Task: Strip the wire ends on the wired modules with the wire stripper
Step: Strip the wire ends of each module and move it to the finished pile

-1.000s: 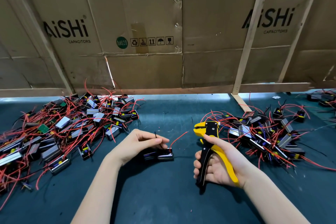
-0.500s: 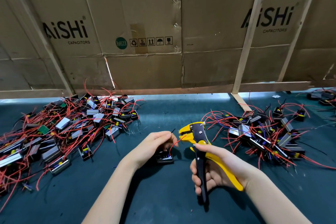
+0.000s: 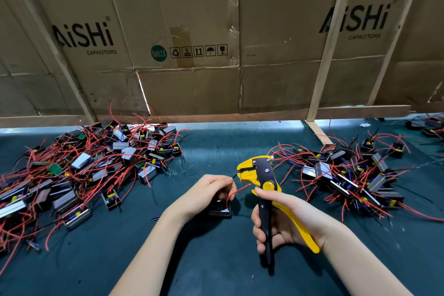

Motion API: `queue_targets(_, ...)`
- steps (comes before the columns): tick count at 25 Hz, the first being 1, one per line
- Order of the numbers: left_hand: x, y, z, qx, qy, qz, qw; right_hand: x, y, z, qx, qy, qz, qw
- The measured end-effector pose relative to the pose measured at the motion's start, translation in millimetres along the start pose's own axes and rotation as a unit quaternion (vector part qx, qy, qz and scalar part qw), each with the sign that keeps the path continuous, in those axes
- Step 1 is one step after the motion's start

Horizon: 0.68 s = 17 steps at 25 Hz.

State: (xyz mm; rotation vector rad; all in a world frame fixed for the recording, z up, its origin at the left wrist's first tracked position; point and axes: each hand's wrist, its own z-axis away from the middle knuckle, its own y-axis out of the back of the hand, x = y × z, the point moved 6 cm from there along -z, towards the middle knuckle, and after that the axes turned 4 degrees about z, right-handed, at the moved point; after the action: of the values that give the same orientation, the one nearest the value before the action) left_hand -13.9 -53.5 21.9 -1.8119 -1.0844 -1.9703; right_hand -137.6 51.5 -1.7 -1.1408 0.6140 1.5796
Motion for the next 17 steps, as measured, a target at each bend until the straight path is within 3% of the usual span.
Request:
queue_targets(8,-0.8,1.3,-1.3,-0.003,-0.010,0.005,1.000,4.6,3.8,-1.4,0.056,-0.007,0.006,0.998)
queue_targets(13,-4.5,2.9,-1.5,-0.004,-0.008,0.004,1.000,-0.9,13.8,-0.9,0.164,0.014,-0.005,0.986)
queue_targets(17,-4.4,2.0,-1.6,-0.012,-0.004,0.004,1.000,-0.2,6.5,0.1,0.113,0.021,-0.028,0.993)
